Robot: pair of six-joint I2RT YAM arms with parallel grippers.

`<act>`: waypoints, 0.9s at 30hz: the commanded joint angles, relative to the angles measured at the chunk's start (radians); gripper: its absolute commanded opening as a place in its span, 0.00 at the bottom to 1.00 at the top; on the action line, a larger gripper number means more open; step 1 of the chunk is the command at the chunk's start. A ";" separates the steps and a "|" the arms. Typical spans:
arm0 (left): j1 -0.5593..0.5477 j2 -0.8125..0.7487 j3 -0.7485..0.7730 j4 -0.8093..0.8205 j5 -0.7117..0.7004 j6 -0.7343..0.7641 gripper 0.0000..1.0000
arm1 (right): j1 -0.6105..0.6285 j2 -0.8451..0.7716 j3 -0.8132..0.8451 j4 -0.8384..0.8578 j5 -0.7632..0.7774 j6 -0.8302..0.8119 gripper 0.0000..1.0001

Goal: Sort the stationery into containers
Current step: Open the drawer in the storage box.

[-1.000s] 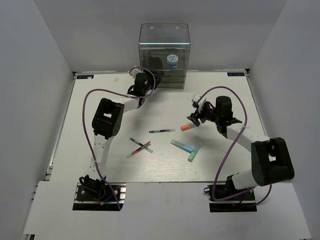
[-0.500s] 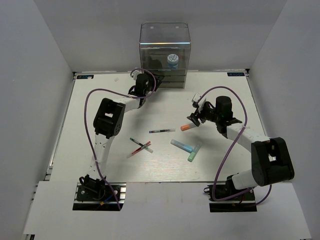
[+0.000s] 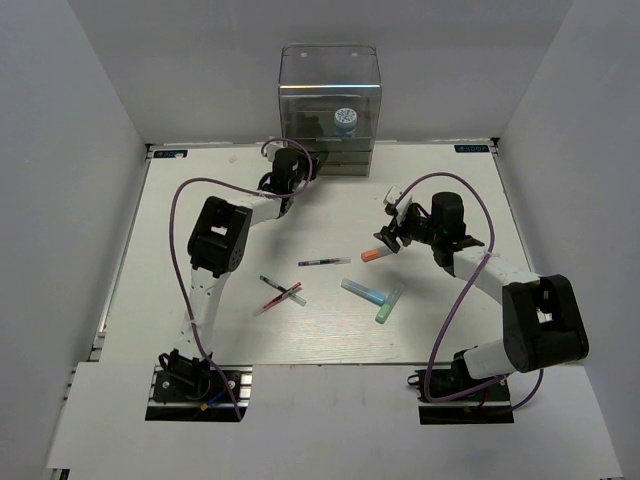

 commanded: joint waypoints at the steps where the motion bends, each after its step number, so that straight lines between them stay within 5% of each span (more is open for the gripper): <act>1: 0.013 0.006 -0.014 -0.005 -0.098 0.019 0.00 | -0.004 -0.001 -0.007 0.015 -0.001 0.001 0.73; 27: 0.004 -0.234 -0.393 0.153 -0.026 0.068 0.00 | -0.001 0.007 0.005 0.016 -0.016 -0.001 0.73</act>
